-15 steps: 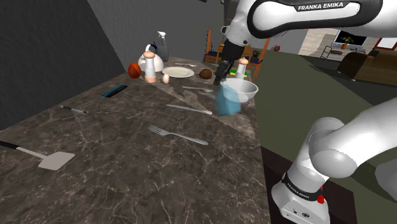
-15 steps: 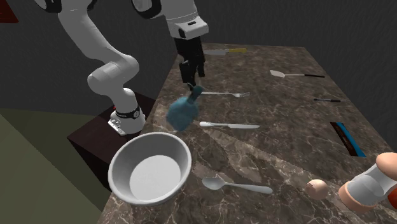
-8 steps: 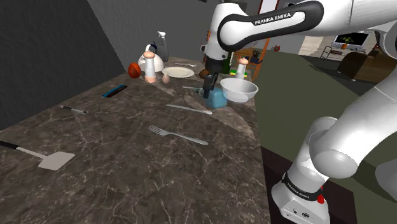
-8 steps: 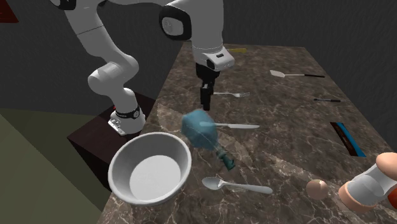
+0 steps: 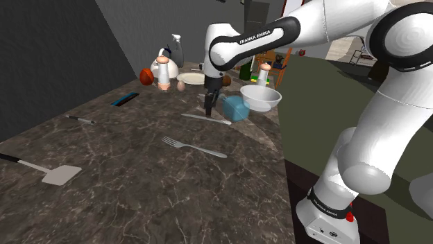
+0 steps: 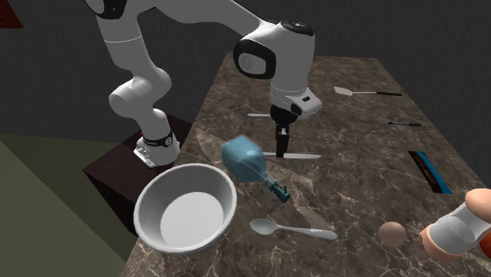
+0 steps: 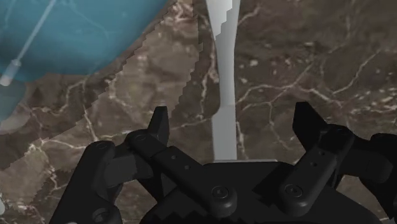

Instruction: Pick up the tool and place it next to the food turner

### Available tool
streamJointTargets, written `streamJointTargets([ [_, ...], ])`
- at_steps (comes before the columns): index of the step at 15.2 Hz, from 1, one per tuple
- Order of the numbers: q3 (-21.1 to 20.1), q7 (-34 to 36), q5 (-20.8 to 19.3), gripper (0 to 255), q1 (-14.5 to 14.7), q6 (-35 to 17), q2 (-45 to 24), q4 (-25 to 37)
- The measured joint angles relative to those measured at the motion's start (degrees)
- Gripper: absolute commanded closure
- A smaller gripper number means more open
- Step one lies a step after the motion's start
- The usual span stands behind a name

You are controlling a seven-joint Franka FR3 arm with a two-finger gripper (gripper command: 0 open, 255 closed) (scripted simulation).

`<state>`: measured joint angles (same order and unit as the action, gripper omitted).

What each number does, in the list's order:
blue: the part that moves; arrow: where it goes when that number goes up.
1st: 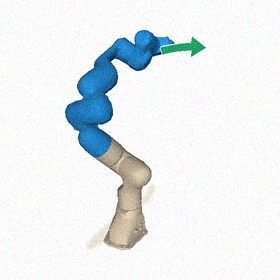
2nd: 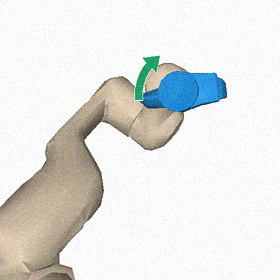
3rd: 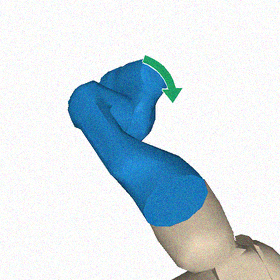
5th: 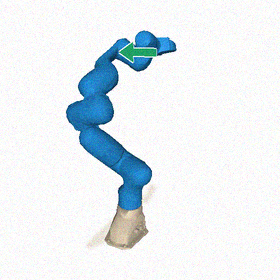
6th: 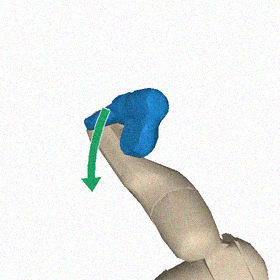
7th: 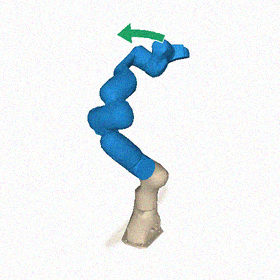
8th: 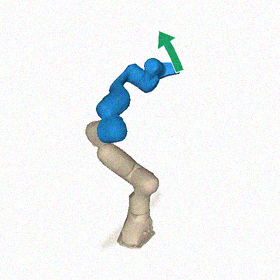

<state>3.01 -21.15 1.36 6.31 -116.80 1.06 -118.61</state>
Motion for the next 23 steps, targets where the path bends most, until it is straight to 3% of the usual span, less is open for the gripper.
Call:
streamJointTargets([
  [6,-0.05,-0.29,0.15,0,0.05,-4.27,-1.87,-2.45],
  [13,-0.07,-0.28,0.17,0,0.07,-4.79,-2.18,-2.63],
  [14,-0.07,-0.28,0.17,255,0.07,-4.79,-2.18,-2.63],
  [23,0.03,-0.23,0.09,255,0.0,-4.94,-1.97,-2.65],
])
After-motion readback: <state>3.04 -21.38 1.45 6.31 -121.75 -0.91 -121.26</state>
